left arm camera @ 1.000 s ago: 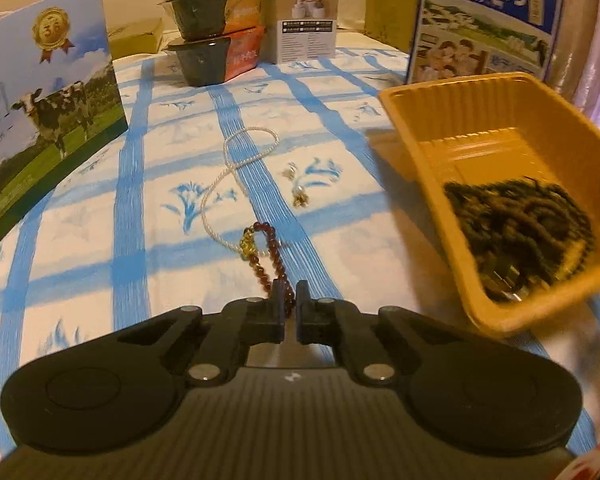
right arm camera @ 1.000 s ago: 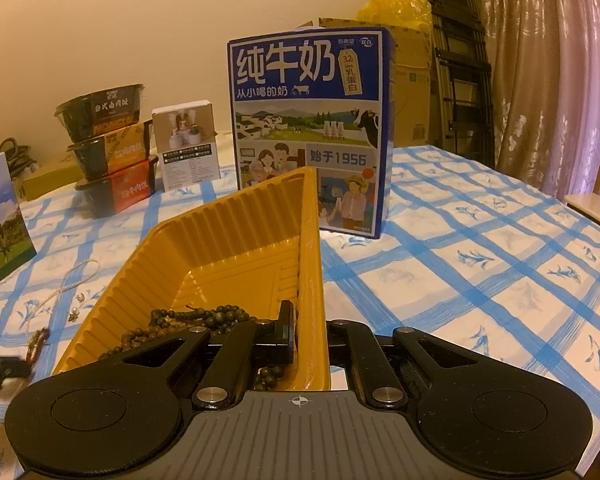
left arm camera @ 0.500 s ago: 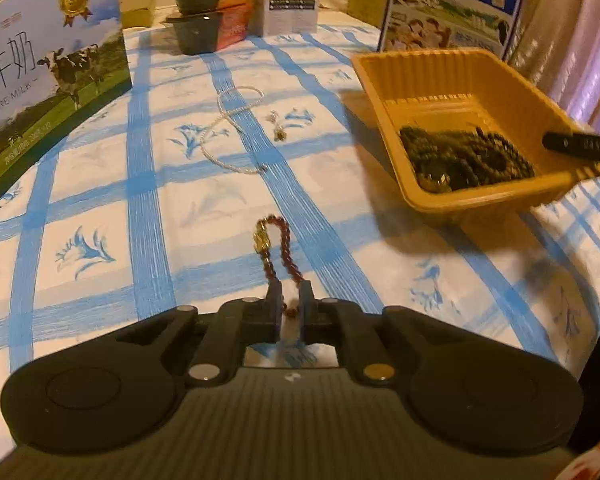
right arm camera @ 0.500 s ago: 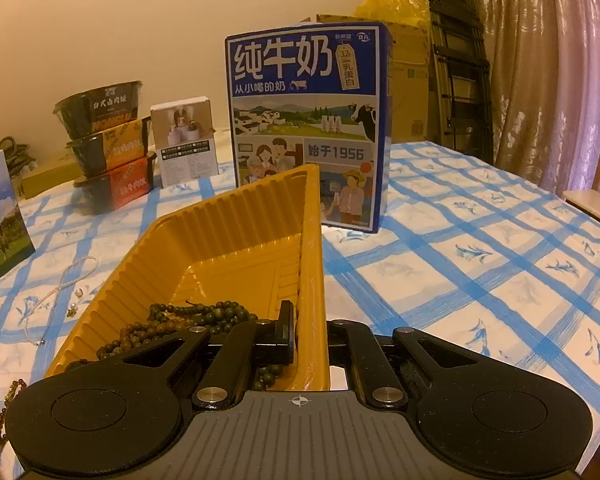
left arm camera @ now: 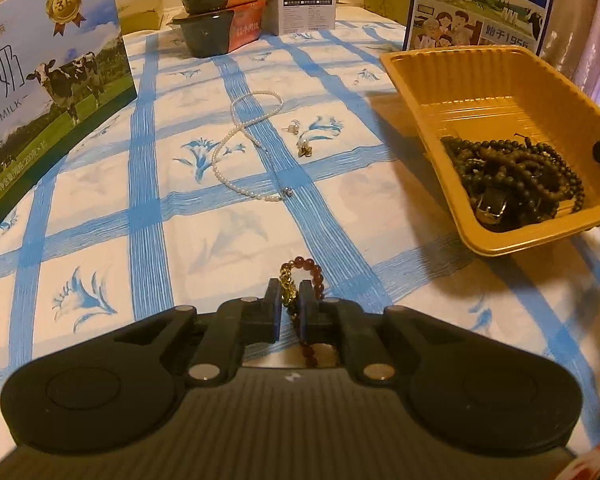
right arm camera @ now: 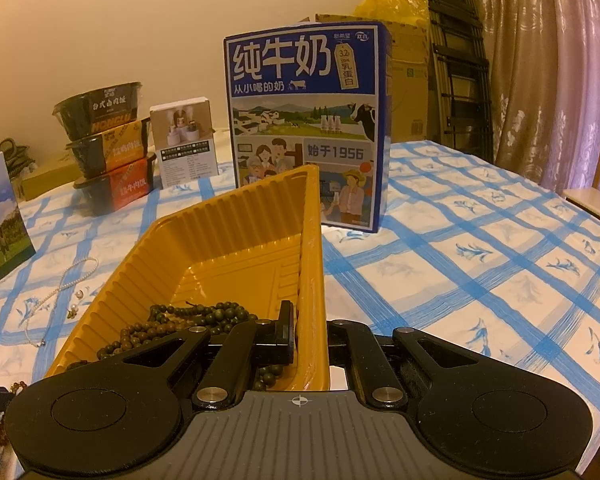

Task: Organize jewelry
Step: 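Lift and carry the red bracelet over the orange tray with the left gripper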

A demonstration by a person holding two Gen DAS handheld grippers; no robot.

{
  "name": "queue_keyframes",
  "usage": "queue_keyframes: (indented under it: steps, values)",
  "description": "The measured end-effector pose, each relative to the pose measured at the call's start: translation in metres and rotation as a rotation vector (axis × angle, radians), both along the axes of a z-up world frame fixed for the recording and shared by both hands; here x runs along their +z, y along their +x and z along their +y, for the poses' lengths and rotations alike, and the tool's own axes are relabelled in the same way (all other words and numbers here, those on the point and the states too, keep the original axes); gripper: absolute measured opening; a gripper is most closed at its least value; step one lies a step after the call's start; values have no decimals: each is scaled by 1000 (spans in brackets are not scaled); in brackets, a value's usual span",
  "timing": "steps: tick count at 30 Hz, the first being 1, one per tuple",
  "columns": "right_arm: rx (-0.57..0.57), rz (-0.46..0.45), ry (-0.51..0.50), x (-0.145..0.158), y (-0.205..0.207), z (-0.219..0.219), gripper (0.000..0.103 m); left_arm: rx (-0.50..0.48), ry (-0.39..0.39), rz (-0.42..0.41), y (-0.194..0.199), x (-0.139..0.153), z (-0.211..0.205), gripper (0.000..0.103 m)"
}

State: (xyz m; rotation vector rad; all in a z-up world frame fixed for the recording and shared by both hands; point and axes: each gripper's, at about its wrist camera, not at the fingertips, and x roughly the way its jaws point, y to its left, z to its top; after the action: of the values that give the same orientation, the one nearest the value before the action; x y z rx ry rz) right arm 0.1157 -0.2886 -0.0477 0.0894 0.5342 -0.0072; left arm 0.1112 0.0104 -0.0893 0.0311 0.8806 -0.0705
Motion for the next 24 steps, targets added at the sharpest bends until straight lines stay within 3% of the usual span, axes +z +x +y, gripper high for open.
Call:
queue_keyframes:
  steps: [10,24]
  values:
    - [-2,0,3,-1,-1,0,7,-5,-5,-17,-1,6,1,6]
    - [-4,-1,11,-1,0,1,7,-85,-81,-177,-12,74,-13,6]
